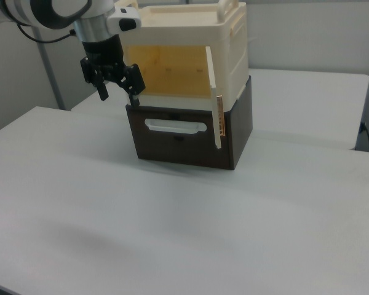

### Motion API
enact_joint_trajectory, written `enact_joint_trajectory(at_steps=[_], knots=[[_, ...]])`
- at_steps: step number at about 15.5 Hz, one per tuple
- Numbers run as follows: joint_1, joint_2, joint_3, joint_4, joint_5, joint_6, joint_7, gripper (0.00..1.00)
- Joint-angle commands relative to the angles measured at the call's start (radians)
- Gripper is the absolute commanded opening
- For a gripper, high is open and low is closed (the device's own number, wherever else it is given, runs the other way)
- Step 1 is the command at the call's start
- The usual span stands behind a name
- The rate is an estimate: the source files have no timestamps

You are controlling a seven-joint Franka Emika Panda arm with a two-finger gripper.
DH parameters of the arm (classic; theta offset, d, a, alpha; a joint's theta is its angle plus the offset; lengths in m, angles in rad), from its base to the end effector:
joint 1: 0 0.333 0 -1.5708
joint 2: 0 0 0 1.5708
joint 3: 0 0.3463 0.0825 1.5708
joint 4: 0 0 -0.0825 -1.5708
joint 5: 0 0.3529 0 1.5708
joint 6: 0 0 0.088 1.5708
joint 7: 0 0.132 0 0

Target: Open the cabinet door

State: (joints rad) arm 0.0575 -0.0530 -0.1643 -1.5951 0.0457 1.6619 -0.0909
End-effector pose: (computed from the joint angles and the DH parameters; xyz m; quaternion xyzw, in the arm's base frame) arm 0.5152 -0.0522 0.6550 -0.9978 0.0088 -0.0619 0.0212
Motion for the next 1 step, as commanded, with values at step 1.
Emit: enact_joint_trajectory(at_steps=[1], knots=[[0.012, -0.007, -0.004, -0.003, -0.018, 0.007, -0.021, 1.0]])
